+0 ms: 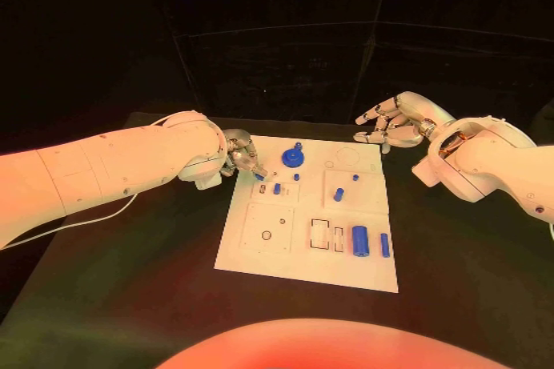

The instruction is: Assemble the parts on the task board

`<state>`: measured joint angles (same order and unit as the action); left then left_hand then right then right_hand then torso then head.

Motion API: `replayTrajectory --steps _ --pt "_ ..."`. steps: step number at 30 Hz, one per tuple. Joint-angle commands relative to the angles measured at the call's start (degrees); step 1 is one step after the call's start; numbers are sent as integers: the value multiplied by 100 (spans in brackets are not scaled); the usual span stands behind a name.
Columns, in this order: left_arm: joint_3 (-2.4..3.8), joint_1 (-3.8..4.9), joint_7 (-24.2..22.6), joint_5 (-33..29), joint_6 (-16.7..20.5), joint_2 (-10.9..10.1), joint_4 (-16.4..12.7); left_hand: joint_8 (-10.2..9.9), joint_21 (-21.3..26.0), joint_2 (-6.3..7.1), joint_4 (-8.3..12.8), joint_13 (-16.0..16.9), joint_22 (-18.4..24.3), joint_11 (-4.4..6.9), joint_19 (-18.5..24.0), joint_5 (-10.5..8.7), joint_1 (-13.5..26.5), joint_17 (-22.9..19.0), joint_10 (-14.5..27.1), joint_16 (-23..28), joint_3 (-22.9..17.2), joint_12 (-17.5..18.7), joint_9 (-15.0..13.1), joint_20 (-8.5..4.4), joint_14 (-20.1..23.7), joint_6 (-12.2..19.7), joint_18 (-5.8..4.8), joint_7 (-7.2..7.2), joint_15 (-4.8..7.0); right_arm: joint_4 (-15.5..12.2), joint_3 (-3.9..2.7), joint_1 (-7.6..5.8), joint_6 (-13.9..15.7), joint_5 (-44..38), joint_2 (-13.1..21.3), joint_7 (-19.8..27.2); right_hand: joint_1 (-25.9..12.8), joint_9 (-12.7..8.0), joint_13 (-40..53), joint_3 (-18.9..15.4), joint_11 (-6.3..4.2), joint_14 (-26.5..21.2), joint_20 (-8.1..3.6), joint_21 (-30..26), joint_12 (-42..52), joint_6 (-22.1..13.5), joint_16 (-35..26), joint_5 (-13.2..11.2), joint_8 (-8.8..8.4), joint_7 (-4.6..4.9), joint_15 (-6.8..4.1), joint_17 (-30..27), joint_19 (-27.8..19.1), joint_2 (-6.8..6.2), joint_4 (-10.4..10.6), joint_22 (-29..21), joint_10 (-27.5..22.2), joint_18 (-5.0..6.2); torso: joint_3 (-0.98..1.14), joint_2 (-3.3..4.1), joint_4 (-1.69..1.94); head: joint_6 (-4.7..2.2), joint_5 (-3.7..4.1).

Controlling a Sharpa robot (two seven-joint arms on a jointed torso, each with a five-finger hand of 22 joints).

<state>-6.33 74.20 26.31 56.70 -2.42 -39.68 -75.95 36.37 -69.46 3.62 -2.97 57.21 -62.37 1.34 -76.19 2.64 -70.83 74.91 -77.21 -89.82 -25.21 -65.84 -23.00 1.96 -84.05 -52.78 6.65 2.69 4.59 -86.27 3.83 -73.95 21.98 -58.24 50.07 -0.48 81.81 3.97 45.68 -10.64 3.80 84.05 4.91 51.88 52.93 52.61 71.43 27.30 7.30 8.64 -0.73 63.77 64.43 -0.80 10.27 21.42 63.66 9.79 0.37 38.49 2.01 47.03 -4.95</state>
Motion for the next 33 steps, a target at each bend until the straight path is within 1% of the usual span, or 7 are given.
replayTrajectory --steps 1,6,8,13,19,25,33 --pt "-3 -8 -21 99 147 1 -44 13 -26 -33 726 -4 -5 11 -45 15 29 1509 -38 -18 -745 15 -5 -5 -595 -35 -51 12 -12 3 -3 -11 -8 11 -13 48 54 3 -9 9 -33 69 8 -37 -13 -48 -33 30 33 1 -35 1 26 11 38 -9 -9 79 3 2 -8 5 -1" --pt "-21 -26 51 109 -40 0 -98 22 -23 -25 725 -6 -1 12 -44 14 44 1509 -42 -18 -770 15 -7 -6 -595 -36 -50 10 -11 11 -3 -11 -14 12 -19 48 54 3 -9 9 -33 69 8 -37 -13 -48 -33 30 33 1 -35 1 26 11 38 -9 -9 79 10 3 1 15 2" --pt "-32 -30 83 122 -120 -4 -117 22 -22 -24 725 -6 -1 12 -43 14 45 1509 -42 -18 -771 15 -7 -6 -595 -36 -50 10 -11 12 -3 -11 -17 13 -21 49 54 3 -9 9 -33 69 8 -37 -13 -48 -33 30 33 1 -35 1 26 11 38 -9 -9 79 10 1 0 27 4" --pt "-56 -35 164 195 -258 -14 -124 24 -17 -23 724 -12 6 12 -40 15 49 1509 -41 -18 -776 19 -8 -6 -595 -37 -49 10 -11 11 -3 -11 -25 21 -21 54 54 3 -9 9 -33 69 8 -37 -13 -48 -33 30 33 1 -35 1 26 11 38 -9 -9 79 7 4 -4 24 -6" --pt "-70 -37 205 225 -349 2 -91 29 -16 -19 721 -12 6 12 -40 15 59 1509 -42 -18 -790 19 -9 -6 -595 -38 -49 10 -11 6 -3 -11 -27 25 -17 55 54 3 -9 9 -33 69 8 -37 -13 -48 -33 30 33 1 -35 1 26 11 38 -9 -9 79 10 1 -13 35 -12" --pt "-114 -38 173 231 -430 42 -89 44 -15 -9 712 -6 4 13 -40 14 91 1509 -48 -18 -821 14 -14 -6 -595 -43 -49 6 -11 5 -3 -11 -29 25 -22 58 54 3 -9 9 -33 69 8 -37 -13 -48 -33 30 33 1 -35 1 26 11 38 -9 -9 79 6 4 -10 45 -10" --pt "-130 -42 143 231 -419 60 -73 58 -8 -4 698 -7 10 15 -36 13 123 1509 -51 -18 -846 13 -19 -7 -595 -48 -48 2 -10 5 -3 -11 -33 25 -25 59 55 3 -25 5 -32 71 7 -44 -21 -49 -36 33 37 2 -35 5 31 9 50 -14 -16 78 7 2 -4 55 -8"
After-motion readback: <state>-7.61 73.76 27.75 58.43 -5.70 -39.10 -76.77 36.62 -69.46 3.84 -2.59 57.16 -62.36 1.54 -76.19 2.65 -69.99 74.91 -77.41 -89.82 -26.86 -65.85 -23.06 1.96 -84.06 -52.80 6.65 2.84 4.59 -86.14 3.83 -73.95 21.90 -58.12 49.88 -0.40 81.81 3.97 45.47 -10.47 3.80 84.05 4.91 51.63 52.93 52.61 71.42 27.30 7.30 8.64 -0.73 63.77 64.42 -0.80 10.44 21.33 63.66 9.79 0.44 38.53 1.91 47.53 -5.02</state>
